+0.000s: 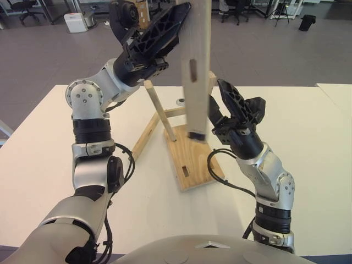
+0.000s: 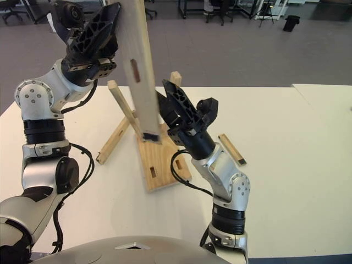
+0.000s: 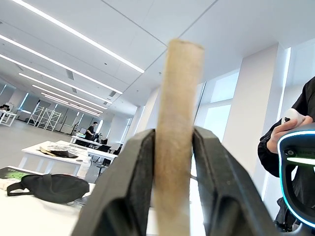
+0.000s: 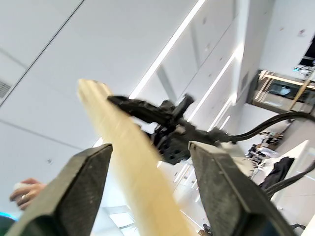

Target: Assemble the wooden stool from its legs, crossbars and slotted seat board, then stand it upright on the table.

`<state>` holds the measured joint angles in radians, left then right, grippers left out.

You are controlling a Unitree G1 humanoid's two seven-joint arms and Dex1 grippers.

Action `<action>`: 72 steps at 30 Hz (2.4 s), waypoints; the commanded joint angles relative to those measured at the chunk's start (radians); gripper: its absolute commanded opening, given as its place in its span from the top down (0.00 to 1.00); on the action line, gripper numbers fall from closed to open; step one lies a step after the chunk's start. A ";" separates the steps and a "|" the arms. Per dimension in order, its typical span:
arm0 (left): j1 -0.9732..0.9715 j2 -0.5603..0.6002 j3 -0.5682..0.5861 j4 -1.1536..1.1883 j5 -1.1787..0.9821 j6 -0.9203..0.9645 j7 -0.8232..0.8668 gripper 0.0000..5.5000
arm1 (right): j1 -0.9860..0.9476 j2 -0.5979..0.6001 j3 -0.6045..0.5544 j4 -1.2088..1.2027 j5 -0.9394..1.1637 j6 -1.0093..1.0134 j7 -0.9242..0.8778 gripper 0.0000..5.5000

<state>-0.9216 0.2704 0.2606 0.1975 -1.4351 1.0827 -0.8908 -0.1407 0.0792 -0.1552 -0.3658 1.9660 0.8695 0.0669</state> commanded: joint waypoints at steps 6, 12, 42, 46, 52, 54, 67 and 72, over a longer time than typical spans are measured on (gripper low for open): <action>0.014 0.003 0.022 -0.030 0.068 -0.057 0.068 0.81 | -0.056 -0.222 -0.094 -0.002 -0.016 0.021 -0.132 0.19; 0.057 -0.028 0.002 -0.094 0.255 -0.182 0.274 0.81 | -0.128 -0.505 -0.038 -0.174 -0.277 0.062 -0.017 0.19; 0.127 -0.114 0.023 -0.134 0.149 -0.142 0.418 0.81 | -0.172 -0.525 0.093 -0.114 -0.357 -0.001 0.177 0.81; 0.138 -0.115 0.034 -0.079 0.153 -0.121 0.500 0.81 | -0.192 -0.530 0.059 -0.080 -0.335 -0.014 0.178 0.81; 0.177 -0.110 0.038 -0.124 0.185 -0.159 0.517 0.64 | -0.296 -0.662 -0.127 0.110 -0.292 -0.027 0.207 0.81; 0.201 -0.093 0.050 -0.166 0.193 -0.177 0.510 0.64 | -0.304 -0.730 -0.161 0.166 -0.315 0.007 0.251 0.81; 0.190 0.037 0.213 -0.306 0.130 -0.327 0.540 0.64 | -0.035 -0.893 0.111 0.487 -0.881 0.193 0.752 0.81; 0.196 0.043 0.219 -0.286 0.119 -0.349 0.539 0.64 | -0.021 -0.815 0.100 0.579 -0.914 0.288 0.736 0.81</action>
<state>-0.7142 0.3022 0.4767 -0.0929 -1.3031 0.7424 -0.3566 -0.1534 -0.7545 -0.0333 0.1862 1.0571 1.1279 0.8210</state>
